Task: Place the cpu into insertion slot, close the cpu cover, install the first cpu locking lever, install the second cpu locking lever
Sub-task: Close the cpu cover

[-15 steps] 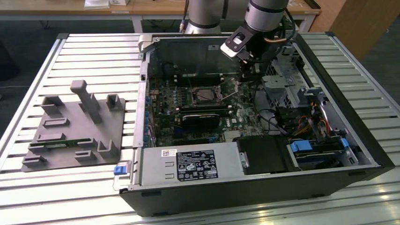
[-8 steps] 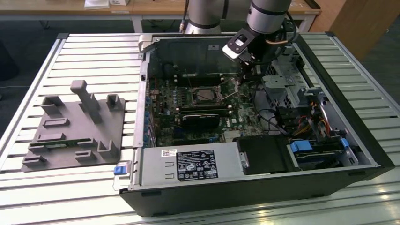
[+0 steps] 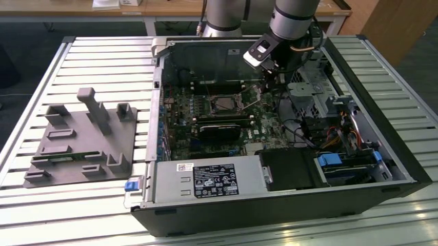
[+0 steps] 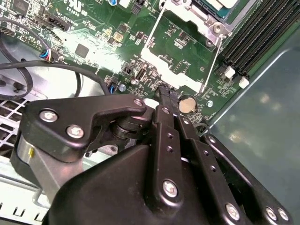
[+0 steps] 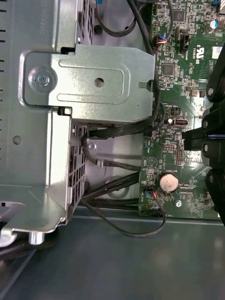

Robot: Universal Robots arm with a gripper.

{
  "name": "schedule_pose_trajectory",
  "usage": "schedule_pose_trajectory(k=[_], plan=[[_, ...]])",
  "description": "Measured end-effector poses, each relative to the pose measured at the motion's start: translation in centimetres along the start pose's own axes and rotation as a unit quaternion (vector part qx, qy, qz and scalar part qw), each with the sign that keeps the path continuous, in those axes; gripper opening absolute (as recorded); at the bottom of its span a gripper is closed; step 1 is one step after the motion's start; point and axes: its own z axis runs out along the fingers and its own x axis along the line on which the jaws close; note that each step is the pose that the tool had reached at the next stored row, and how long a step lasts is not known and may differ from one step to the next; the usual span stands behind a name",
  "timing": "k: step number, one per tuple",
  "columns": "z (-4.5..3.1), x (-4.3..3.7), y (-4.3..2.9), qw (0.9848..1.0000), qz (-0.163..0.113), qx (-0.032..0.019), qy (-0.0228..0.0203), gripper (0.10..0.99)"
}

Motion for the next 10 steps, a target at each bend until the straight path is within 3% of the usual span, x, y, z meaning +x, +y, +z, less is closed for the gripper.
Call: schedule_pose_trajectory(k=[10], plan=[[-0.33, 0.08, -1.72, 1.0000, 0.000, 0.0000, 0.0002, 0.114]])
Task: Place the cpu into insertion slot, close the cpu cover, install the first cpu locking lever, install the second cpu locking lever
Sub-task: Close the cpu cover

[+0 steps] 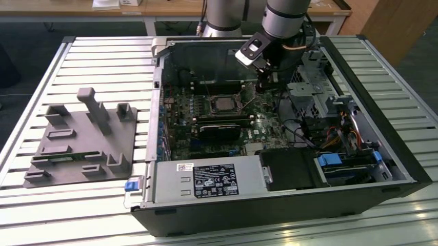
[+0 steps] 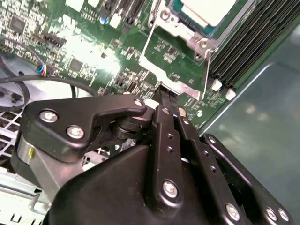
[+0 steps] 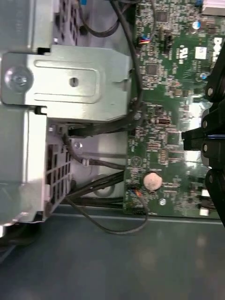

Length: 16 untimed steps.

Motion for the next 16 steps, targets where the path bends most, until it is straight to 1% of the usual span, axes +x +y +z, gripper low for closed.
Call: schedule_pose_trajectory(k=[3, 4, 7, 16], plan=[[-0.12, 0.03, -0.56, 1.0000, 0.000, 0.0000, 0.0000, 0.114], [-0.11, 0.04, -0.89, 1.0000, 0.000, 0.0000, 0.0000, 0.114], [-0.09, 0.06, -1.40, 1.0000, 0.000, 0.0000, 0.0000, 0.114], [-0.05, 0.10, -2.46, 1.0000, 0.000, 0.0000, 0.0000, 0.114]])
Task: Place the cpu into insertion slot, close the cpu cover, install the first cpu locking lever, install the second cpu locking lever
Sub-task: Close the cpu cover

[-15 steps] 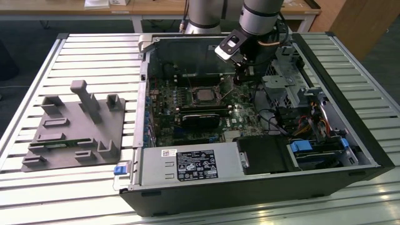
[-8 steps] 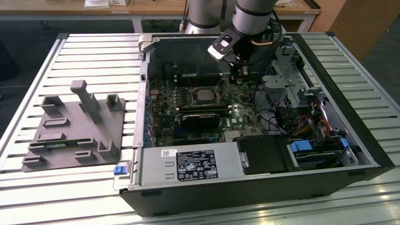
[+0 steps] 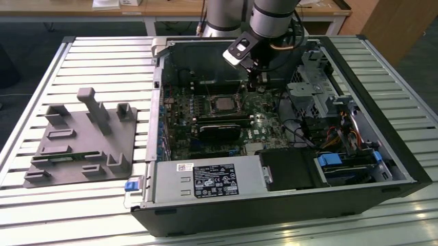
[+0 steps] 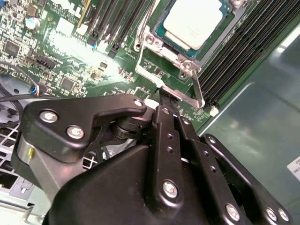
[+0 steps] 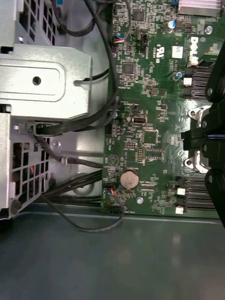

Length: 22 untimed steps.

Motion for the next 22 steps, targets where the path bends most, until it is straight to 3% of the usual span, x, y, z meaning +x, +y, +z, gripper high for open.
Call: schedule_pose_trajectory(k=[5, 14, 19, 22], plan=[[0.01, 0.02, -0.46, 1.0000, 0.000, 0.0000, 0.0000, 0.114], [0.13, 0.08, -2.05, 1.0000, 0.000, 0.0000, 0.0000, 0.114], [0.72, 0.05, -2.21, 1.0000, 0.000, 0.0003, 0.0000, 0.114], [0.99, 0.06, -2.84, 1.0000, 0.000, 0.0004, 0.0001, 0.114]])
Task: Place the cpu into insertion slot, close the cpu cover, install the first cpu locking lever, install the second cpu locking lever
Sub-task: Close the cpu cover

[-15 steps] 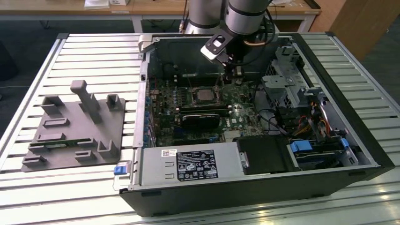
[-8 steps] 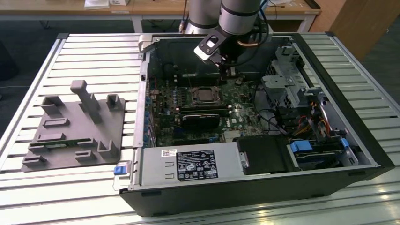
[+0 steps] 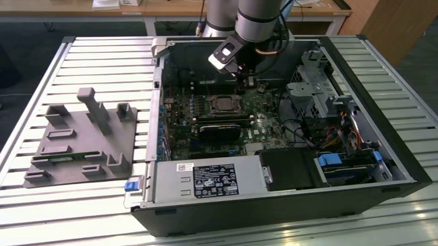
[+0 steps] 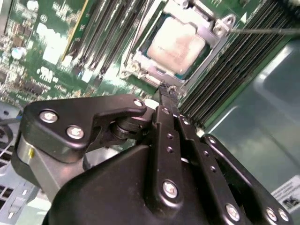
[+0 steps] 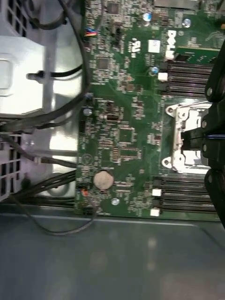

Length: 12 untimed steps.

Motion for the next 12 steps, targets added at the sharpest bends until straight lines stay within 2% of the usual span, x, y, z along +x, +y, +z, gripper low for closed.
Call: schedule_pose_trajectory(k=[6, 12], plan=[[0.35, 0.05, -1.77, 1.0000, 0.000, 0.0000, -0.0001, 0.114], [1.34, 0.01, -2.05, 1.0000, 0.000, 0.0008, 0.0000, 0.114]])
